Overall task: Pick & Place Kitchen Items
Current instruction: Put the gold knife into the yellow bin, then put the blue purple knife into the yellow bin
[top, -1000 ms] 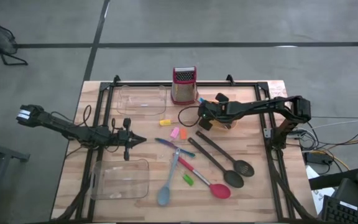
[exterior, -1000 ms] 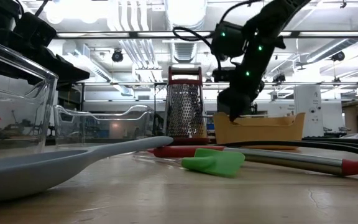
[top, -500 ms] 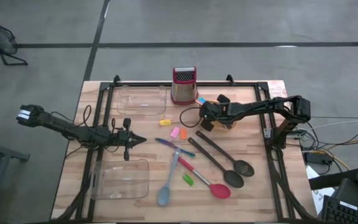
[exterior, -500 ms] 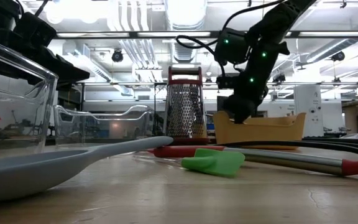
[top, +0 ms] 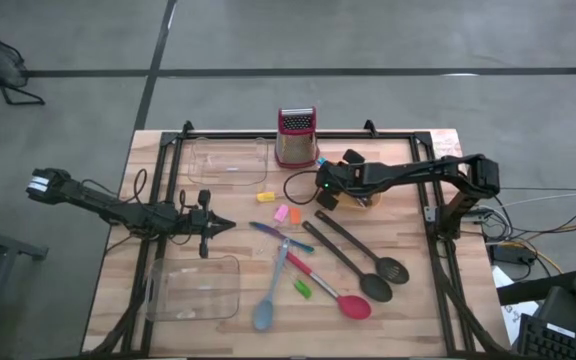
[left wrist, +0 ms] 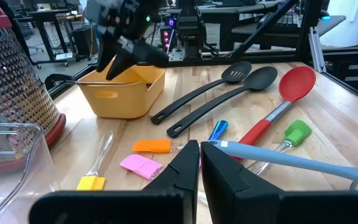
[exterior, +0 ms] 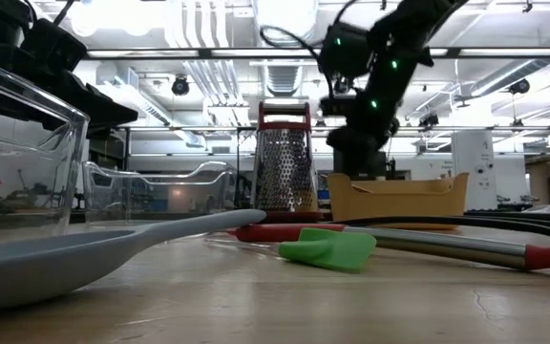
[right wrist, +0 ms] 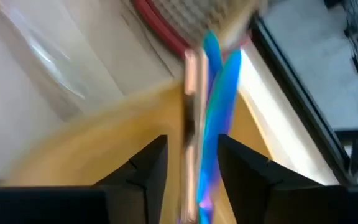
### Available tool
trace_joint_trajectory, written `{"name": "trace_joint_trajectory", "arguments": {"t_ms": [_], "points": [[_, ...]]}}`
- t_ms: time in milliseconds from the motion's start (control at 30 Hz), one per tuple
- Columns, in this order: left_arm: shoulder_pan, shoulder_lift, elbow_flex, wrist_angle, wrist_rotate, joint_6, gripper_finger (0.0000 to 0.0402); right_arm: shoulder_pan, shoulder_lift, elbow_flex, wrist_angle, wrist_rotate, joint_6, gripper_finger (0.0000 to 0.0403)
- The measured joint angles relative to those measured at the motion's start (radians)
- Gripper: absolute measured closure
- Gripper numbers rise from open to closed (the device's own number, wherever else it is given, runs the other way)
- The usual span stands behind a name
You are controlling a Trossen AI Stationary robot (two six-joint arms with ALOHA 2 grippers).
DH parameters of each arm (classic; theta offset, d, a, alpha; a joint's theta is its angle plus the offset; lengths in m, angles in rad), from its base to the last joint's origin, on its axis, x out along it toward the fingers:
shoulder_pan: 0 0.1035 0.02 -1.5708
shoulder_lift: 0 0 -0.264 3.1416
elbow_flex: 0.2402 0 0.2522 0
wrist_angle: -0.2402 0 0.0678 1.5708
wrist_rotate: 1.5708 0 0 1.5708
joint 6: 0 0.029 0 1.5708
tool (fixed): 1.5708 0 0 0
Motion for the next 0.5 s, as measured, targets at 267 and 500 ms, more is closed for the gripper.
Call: {"name": "trace_joint_trajectory", "arguments": {"t_ms": [267, 500], "points": [[0.0, 0.0, 0.0, 0.0, 0.0, 0.0, 0.0378, 0.097, 0.015, 0.107, 0.057, -0.132, 0.004, 0.0225], [0.0, -0.001, 0.0, -0.007, 0.0, 0.0, 0.0378, 0.153, 0.098, 0.189, 0.113, -0.321, 0.004, 0.0216]]}}
